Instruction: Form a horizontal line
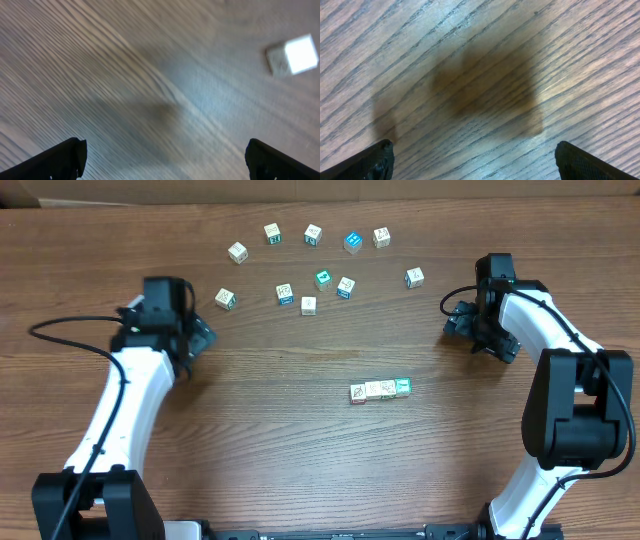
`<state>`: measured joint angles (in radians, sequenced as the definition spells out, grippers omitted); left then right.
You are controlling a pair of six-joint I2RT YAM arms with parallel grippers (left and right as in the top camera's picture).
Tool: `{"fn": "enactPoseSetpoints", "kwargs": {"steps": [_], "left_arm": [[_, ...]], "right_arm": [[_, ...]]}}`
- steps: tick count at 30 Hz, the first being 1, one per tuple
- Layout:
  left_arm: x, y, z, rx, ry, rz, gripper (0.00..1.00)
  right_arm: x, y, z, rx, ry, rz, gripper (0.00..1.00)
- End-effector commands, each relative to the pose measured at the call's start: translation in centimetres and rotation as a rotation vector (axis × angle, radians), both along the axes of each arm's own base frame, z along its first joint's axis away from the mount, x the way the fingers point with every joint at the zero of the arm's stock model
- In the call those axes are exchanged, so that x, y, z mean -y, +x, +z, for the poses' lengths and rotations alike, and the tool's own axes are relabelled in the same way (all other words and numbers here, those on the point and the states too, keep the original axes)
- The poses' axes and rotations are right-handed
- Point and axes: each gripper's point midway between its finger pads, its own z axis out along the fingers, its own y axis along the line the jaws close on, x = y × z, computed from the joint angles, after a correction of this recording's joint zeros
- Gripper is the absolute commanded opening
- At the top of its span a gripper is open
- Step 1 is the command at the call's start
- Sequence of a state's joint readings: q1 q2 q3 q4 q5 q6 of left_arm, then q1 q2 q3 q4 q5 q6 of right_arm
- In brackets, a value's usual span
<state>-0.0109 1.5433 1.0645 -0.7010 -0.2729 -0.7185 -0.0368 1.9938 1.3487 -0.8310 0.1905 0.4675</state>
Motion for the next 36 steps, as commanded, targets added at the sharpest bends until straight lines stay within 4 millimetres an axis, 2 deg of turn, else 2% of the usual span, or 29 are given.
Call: {"fn": "enactPoseSetpoints", "kwargs": {"steps": [1,4,12,21,25,30,36], "left_arm": [[1.4,-1.3,-0.6,-0.019,0.019,-0.097,0.99],[2.3,-2.3,-1.4,-0.04,0.023,-0.128,1.0],[3.2,-3.8,-3.5,-0.008,0.023,-0.164,0.99],[3.6,-4.4,-5.0,0.152,-0.005,-0.178,1.0],[5.1,-3.0,-4.2,0.281,-0.021,-0.308,0.99],[8.2,-0.9,-1.4,0.473,-0.029,-0.551,0.99],[9.0,-0.6,-0.6,0.514,-0.045,-0.595,1.0]], "right_arm": [[0.3,0.2,1.4,0.037,-0.008,-0.009,1.0],[0.3,0.2,1.4,0.037,-0.008,-0.009,1.0],[0.3,0.2,1.4,0.037,-0.008,-0.009,1.0],[0.3,0.2,1.4,0.037,-0.008,-0.009,1.0],[0.3,0.2,1.4,0.037,-0.008,-0.009,1.0],[0.3,0.2,1.4,0.037,-0.008,-0.009,1.0],[0.3,0.2,1.4,0.037,-0.008,-0.009,1.0]]}}
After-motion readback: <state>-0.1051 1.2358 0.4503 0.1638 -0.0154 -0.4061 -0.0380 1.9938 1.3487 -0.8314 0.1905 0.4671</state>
